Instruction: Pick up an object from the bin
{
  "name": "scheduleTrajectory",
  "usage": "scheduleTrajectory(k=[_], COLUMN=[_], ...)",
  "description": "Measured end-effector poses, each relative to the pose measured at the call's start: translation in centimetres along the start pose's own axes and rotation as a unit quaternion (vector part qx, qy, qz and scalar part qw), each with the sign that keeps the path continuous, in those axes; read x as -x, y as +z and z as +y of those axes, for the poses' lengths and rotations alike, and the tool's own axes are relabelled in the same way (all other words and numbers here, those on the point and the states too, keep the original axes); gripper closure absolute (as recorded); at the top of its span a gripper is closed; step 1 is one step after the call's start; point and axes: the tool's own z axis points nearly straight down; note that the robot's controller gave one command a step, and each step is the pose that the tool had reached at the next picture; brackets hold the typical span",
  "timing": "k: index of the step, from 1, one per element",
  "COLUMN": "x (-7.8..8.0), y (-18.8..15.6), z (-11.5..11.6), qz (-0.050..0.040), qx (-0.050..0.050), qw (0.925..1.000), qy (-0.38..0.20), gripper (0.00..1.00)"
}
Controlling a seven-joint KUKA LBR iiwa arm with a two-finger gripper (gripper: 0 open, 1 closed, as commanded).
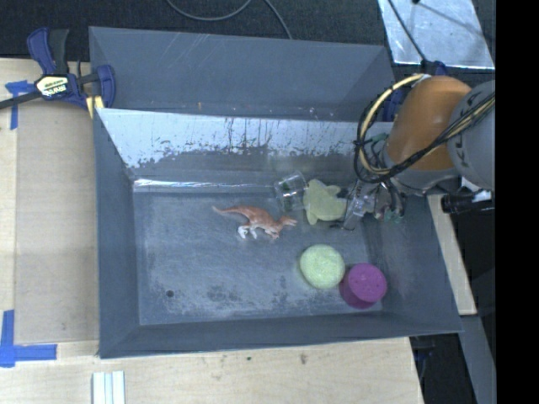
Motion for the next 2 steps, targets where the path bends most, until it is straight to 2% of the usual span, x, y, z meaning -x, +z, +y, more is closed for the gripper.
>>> scheduleTrajectory(k=[2], x=[0.04], y=[-0.63], z=[0.00], qz=[-0.0003], qx=[0.000], qw=[1.0000], qy=[0.000], gripper=[1.00])
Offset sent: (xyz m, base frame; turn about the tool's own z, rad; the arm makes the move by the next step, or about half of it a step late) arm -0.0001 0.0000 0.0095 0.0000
